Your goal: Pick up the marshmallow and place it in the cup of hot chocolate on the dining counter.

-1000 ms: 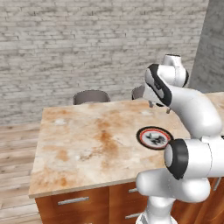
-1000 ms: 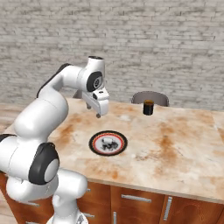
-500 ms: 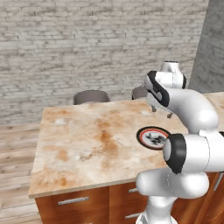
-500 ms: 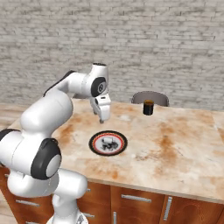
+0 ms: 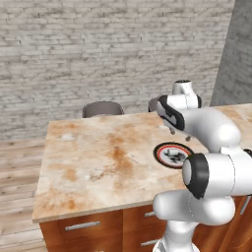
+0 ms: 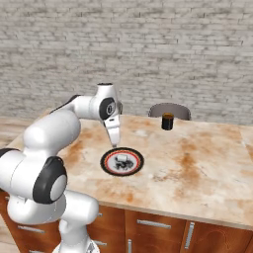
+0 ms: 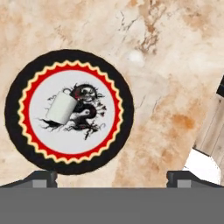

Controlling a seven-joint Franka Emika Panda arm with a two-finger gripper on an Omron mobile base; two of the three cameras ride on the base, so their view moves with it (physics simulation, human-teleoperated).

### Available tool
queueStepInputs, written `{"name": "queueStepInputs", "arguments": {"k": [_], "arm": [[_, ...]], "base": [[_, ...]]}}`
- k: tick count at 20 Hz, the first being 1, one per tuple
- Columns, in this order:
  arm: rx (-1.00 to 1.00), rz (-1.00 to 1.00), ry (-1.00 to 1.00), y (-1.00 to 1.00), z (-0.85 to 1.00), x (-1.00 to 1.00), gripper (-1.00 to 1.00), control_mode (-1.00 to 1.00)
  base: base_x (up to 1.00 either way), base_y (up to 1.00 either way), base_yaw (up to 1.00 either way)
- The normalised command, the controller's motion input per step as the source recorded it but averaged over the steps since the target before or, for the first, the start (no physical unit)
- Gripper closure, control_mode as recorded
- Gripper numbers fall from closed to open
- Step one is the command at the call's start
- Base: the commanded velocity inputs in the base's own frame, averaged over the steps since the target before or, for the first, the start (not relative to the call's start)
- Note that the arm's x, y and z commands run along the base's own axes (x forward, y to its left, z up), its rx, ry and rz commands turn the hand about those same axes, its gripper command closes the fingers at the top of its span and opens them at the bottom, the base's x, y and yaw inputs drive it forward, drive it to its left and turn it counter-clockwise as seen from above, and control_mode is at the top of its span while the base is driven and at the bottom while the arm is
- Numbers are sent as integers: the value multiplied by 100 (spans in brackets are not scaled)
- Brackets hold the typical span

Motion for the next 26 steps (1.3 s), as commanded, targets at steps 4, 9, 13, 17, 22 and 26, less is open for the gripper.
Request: {"name": "queueStepInputs", "arguments": {"k": [4,9,13,17,22,26], "arm": [[0,-9,0,-5,-23,8,-100,-100],[0,-8,0,-1,-27,8,-100,-100],[0,-3,0,-7,-27,1,-100,-100],[0,-4,0,-18,-24,5,-100,-100],[0,-5,0,-8,-25,12,-100,-100],[1,-7,0,0,-28,29,-100,-100]], "base": [[0,0,0],[0,0,0],[0,0,0],[0,0,0],[0,0,0],[0,0,0]]}}
